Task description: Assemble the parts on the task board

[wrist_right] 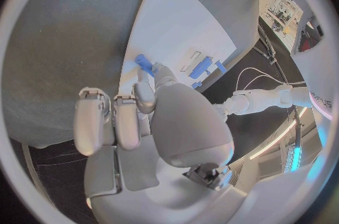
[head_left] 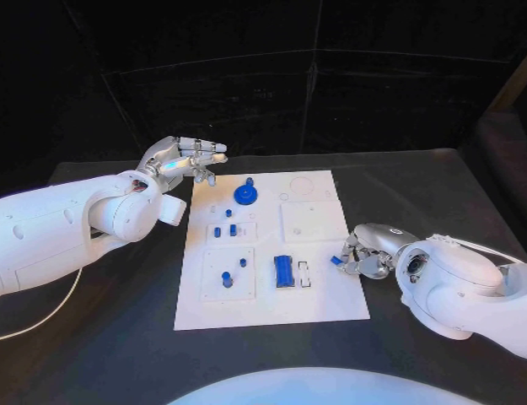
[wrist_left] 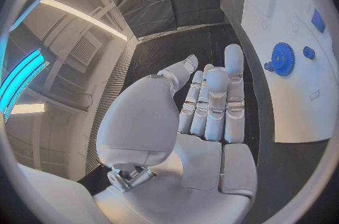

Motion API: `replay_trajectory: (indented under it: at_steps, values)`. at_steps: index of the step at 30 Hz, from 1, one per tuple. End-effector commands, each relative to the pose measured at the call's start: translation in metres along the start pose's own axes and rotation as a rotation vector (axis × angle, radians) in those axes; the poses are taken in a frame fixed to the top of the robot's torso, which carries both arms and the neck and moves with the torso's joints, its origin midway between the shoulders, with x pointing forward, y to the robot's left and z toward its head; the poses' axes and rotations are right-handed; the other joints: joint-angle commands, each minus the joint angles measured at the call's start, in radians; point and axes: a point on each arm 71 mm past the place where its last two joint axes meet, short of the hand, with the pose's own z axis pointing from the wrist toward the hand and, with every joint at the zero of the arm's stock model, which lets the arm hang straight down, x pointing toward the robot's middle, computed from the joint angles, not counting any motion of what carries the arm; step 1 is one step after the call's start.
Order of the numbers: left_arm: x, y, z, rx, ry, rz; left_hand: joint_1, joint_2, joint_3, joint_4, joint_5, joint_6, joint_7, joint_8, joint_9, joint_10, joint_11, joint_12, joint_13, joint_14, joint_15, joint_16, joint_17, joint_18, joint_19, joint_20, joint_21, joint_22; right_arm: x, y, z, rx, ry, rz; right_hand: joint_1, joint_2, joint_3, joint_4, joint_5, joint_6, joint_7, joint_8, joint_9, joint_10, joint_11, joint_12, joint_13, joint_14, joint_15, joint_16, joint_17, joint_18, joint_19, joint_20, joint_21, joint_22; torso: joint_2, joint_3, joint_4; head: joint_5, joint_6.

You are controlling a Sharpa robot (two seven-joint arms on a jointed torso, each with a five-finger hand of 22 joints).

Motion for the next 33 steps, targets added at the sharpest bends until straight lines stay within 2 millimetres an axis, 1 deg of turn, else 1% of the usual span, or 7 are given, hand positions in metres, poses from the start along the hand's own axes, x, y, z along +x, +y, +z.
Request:
replay_trajectory:
  at_steps: [1, 8, 19, 21, 27, 30, 33]
  values:
    - [0.001, -0.001, 0.001, 0.005, 0.01, -0.007, 0.002, 0.008, -0.005, 0.001, 0.003, 0.001, 0.003, 0.003, 0.001, -0.006, 0.0, 0.004, 0.001, -0.007, -0.003, -0.002, -0.001, 0.014, -0.007, 0.001, -0.005, -0.001, -0.002, 0.004, -0.002, -0.012, -0.027, 0.109, -0.023, -0.025, 0.023, 0.008, 0.007, 0.016, -0.002, -0.012, -0.002, 0.009, -0.001, -0.001, 0.005, 0.064, -0.003, 0.004, 0.074, -0.005, 0.009, 0.002, 0.005, 0.036, 0.001, -0.0003, 0.0007, 0.002, 0.002]
    - [0.001, -0.001, 0.001, 0.004, 0.01, -0.006, 0.002, 0.008, -0.005, 0.001, 0.003, 0.001, 0.003, 0.003, 0.001, -0.006, 0.0, 0.004, 0.001, -0.007, -0.003, -0.002, -0.001, 0.014, -0.007, 0.001, -0.005, -0.001, -0.001, 0.011, -0.004, -0.024, -0.016, 0.202, -0.05, -0.055, 0.052, 0.029, 0.004, 0.032, -0.003, -0.025, -0.007, 0.016, -0.002, 0.005, 0.01, 0.064, -0.004, 0.003, 0.074, -0.004, 0.01, 0.002, 0.005, 0.036, 0.001, -0.001, -0.0013, 0.007, -0.002]
    - [0.002, -0.001, 0.001, 0.004, 0.012, -0.007, 0.002, 0.008, -0.005, 0.001, 0.003, 0.001, 0.003, 0.003, 0.001, -0.006, 0.0, 0.004, 0.001, -0.007, -0.003, -0.002, -0.001, 0.014, -0.007, 0.001, -0.005, -0.001, 0.006, 0.024, 0.001, -0.029, 0.059, 0.277, -0.088, -0.082, 0.06, 0.053, 0.001, 0.045, -0.004, -0.035, -0.01, 0.022, -0.002, 0.009, 0.014, 0.064, -0.003, 0.003, 0.075, -0.004, 0.01, 0.002, 0.005, 0.036, 0.0, -0.0011, 0.0017, 0.005, -0.007]
    - [0.002, -0.001, 0.001, 0.004, 0.012, -0.007, 0.002, 0.008, -0.005, 0.001, 0.003, 0.001, 0.003, 0.003, 0.001, -0.006, 0.0, 0.004, 0.001, -0.007, -0.003, -0.002, -0.001, 0.014, -0.007, 0.001, -0.005, -0.001, 0.01, 0.025, 0.003, -0.022, 0.098, 0.296, -0.105, -0.09, 0.057, 0.064, 0.016, 0.05, -0.004, -0.038, -0.011, 0.025, -0.002, 0.013, 0.017, 0.065, -0.003, 0.004, 0.076, -0.005, 0.01, 0.002, 0.006, 0.037, 0.0, -0.0017, 0.0016, 0.006, -0.006]
    - [0.002, -0.001, 0.001, 0.003, 0.014, -0.008, 0.004, 0.009, -0.005, 0.0, 0.002, 0.001, 0.004, 0.004, 0.001, -0.007, 0.0, 0.005, 0.001, -0.007, -0.003, -0.001, -0.001, 0.014, -0.007, 0.0, -0.005, -0.001, 0.013, 0.028, 0.007, -0.016, 0.134, 0.314, -0.134, -0.097, 0.05, 0.081, 0.023, 0.065, -0.008, -0.039, -0.009, 0.03, -0.004, 0.017, 0.021, 0.065, -0.005, 0.005, 0.078, -0.005, 0.011, 0.002, 0.006, 0.038, 0.0, -0.0013, -0.0026, 0.008, -0.006]
    - [0.002, -0.001, 0.001, 0.004, 0.014, -0.008, 0.004, 0.009, -0.005, 0.0, 0.002, 0.001, 0.004, 0.004, 0.001, -0.007, 0.0, 0.005, 0.001, -0.007, -0.003, -0.001, -0.001, 0.014, -0.007, 0.0, -0.005, -0.001, 0.014, 0.03, 0.009, -0.015, 0.14, 0.321, -0.146, -0.097, 0.046, 0.089, 0.023, 0.074, -0.011, -0.037, -0.008, 0.032, -0.006, 0.019, 0.022, 0.065, -0.006, 0.006, 0.079, -0.005, 0.011, 0.001, 0.006, 0.038, 0.0, -0.0008, -0.002, 0.008, -0.007]
    - [0.002, -0.002, 0.001, 0.005, 0.014, -0.008, 0.002, 0.009, -0.007, 0.001, 0.002, 0.001, 0.004, 0.004, 0.001, -0.008, 0.0, 0.006, 0.001, -0.007, -0.003, 0.0, -0.001, 0.014, -0.007, 0.001, -0.005, -0.002, 0.015, 0.031, 0.012, -0.01, 0.141, 0.326, -0.158, -0.097, 0.042, 0.097, 0.021, 0.081, -0.014, -0.036, -0.006, 0.035, -0.008, 0.021, 0.024, 0.066, -0.008, 0.006, 0.08, -0.005, 0.011, 0.0, 0.006, 0.039, 0.001, -0.0005, 0.0012, 0.005, -0.005]
